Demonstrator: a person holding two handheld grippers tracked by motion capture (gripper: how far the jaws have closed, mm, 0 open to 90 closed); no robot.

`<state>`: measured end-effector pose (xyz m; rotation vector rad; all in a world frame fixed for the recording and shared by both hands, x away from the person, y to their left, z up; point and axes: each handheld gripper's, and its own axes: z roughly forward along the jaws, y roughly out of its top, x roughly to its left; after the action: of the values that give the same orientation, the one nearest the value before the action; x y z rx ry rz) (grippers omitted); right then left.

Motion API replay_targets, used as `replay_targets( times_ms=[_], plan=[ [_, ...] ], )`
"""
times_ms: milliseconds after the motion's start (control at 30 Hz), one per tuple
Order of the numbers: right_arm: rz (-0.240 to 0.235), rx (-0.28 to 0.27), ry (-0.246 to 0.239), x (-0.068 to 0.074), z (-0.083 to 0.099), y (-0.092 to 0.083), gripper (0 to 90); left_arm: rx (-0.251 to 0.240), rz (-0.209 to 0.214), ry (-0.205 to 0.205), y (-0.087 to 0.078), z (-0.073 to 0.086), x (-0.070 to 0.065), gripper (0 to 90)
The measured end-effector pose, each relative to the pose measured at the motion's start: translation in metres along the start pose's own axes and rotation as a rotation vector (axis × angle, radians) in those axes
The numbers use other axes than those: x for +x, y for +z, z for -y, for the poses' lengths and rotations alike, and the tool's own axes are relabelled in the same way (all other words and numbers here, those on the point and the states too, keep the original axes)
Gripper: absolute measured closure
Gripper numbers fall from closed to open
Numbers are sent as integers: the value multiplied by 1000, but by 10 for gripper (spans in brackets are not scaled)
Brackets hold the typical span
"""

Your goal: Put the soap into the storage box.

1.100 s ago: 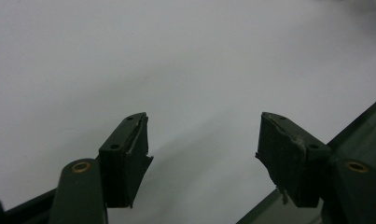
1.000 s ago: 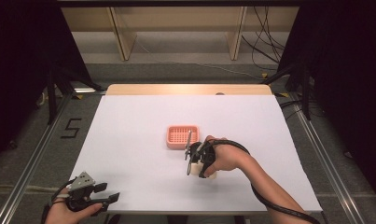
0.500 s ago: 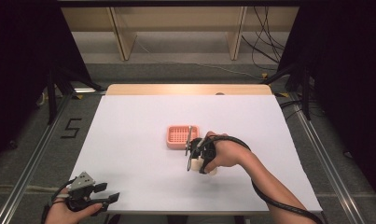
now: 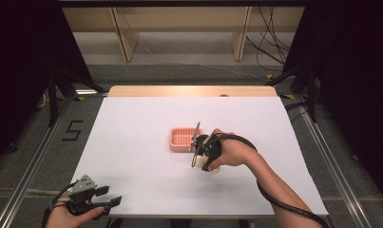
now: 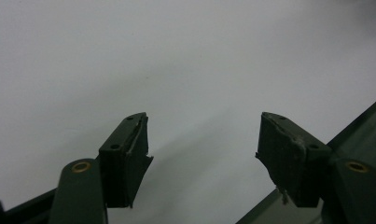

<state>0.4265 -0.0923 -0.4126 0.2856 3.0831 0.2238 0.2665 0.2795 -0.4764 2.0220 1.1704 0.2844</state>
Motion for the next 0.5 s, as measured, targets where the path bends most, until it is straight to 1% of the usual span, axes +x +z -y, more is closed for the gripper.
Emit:
replay_targets(
  times_ms=[33,67,133,167,200,233,267,300,333,367,400,433,500],
  plan=[
    [3,-1,21,0,1,-1,505,-5,1,0,0,0,0,332],
    [5,-11,15,-1,2,-1,505,-7,-5,0,0,0,0,332],
    [9,-10,36,-2,3,-3,505,-1,0,0,0,0,0,332],
    [14,-26,-12,-5,4,-3,505,9,6,2,-1,0,0,332],
    [16,-17,40,-3,4,-5,505,7,5,2,0,0,0,332],
    [25,-28,10,-6,5,-5,505,-5,-4,1,0,0,0,332],
    [21,-23,46,-5,5,-6,505,-4,-4,1,0,0,0,332],
    [25,-32,21,-7,5,-6,505,0,-12,2,0,0,-1,332],
    [28,-32,42,-7,6,-7,505,-2,1,1,0,0,0,332],
    [34,-37,53,-7,6,-8,505,-2,0,0,0,0,0,332],
    [34,-40,48,-8,6,-8,505,-4,1,0,0,0,0,332],
    [43,-47,55,-9,6,-9,505,-2,1,0,0,0,0,332],
    [49,-60,47,-11,5,-9,505,-4,0,0,0,0,0,332]
  ],
)
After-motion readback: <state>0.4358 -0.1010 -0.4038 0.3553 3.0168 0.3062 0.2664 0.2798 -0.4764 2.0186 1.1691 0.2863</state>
